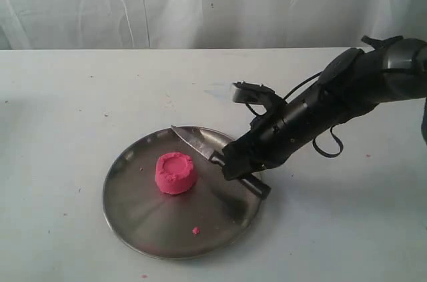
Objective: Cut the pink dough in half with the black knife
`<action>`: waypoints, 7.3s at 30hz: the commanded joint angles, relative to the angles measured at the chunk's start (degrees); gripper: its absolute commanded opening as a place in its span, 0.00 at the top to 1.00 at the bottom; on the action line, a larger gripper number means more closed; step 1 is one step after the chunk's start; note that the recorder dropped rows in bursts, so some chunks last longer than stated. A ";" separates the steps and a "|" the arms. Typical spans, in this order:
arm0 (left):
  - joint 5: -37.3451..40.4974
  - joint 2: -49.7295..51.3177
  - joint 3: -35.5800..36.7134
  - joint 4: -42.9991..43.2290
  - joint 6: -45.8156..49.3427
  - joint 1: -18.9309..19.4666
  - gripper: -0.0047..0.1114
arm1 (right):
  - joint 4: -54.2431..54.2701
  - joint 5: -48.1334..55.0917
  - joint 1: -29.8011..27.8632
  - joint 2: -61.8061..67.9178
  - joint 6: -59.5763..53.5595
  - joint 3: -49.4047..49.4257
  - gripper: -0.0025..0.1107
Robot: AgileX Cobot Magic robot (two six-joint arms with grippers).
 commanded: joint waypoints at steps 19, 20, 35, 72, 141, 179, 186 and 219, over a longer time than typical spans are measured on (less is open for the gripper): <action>-0.14 -0.29 0.22 -0.33 0.00 0.11 0.96 | -44.53 -12.55 16.96 -19.11 30.53 4.30 0.92; -0.14 -0.29 0.22 -0.33 0.00 0.11 0.96 | -47.63 -12.66 18.34 -18.99 33.52 4.30 0.92; -0.14 -0.29 0.22 -0.33 0.00 0.11 0.96 | -59.36 -16.44 23.38 -16.81 47.06 4.30 0.92; -8.15 -0.29 0.22 2.81 8.80 0.11 0.96 | -67.51 -17.29 27.36 -11.58 56.67 4.30 0.92; 50.07 53.15 -45.58 -12.51 25.57 -6.57 0.96 | -66.24 -17.07 27.36 -10.01 54.55 4.30 0.92; 44.76 97.05 -63.14 -59.05 57.46 8.05 0.96 | -64.68 -15.82 27.36 -9.58 54.68 4.19 0.92; 43.93 102.84 -63.14 -62.57 62.93 4.59 0.96 | -64.53 -16.84 27.36 -7.58 54.46 4.09 0.92; 35.75 117.77 -63.14 -73.20 73.50 0.07 0.96 | -64.31 -16.38 27.36 -6.88 54.46 4.09 0.92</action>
